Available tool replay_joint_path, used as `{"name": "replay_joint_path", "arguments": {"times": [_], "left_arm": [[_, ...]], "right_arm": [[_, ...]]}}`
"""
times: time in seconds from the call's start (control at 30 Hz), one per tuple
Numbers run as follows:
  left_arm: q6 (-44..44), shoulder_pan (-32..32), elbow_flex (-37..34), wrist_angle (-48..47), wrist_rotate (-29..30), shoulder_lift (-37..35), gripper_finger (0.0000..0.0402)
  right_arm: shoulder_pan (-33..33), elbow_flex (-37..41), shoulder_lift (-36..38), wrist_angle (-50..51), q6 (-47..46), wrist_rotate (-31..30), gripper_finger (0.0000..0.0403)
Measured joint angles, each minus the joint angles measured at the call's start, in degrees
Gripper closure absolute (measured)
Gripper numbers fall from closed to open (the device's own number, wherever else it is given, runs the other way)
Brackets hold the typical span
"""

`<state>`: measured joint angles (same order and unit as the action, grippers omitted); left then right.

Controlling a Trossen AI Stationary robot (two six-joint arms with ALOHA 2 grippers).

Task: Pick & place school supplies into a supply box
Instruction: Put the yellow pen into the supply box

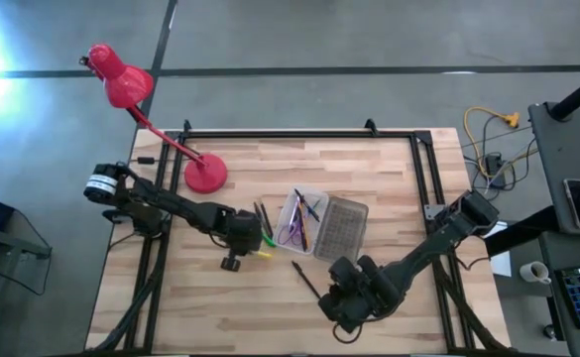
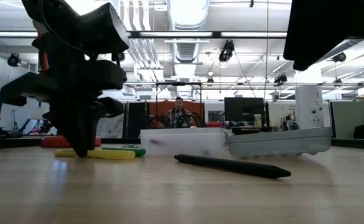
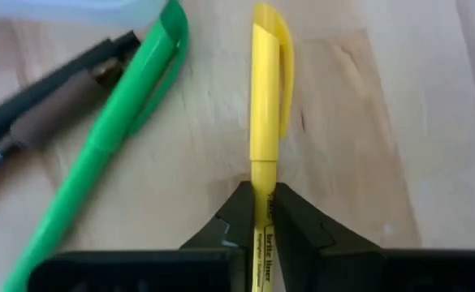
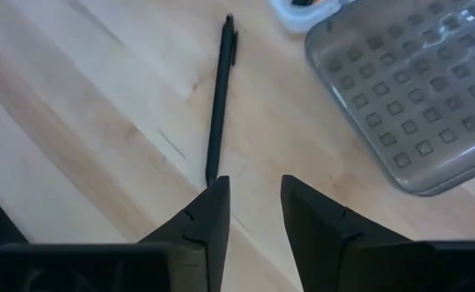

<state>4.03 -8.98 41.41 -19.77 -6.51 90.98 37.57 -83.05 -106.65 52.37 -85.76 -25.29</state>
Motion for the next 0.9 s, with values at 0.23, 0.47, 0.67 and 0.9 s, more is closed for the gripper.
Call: {"name": "replay_joint_path", "arguments": {"times": [0.23,0.47,0.67,0.9], "left_arm": [[-21.4,-1.2,0.3,1.5,-1.0,-1.9,0.0391],[-46.6,-2.0,0.1,13.9,-5.9,-12.4,0.0391],[-58.8,-2.3,-0.1,23.7,3.2,-17.6,0.0391],[-70.3,0.9,1.2,30.0,14.5,-8.1,0.0391]], "right_arm": [[2.2,0.0,0.2,8.1,-17.2,-10.9,0.0305],[3.7,-0.1,1.1,26.0,-40.3,-16.0,0.0303],[3.6,-0.1,2.3,30.8,-40.1,-15.9,0.0302],[2.8,0.2,2.5,34.0,-40.1,-15.9,0.0302]]}}
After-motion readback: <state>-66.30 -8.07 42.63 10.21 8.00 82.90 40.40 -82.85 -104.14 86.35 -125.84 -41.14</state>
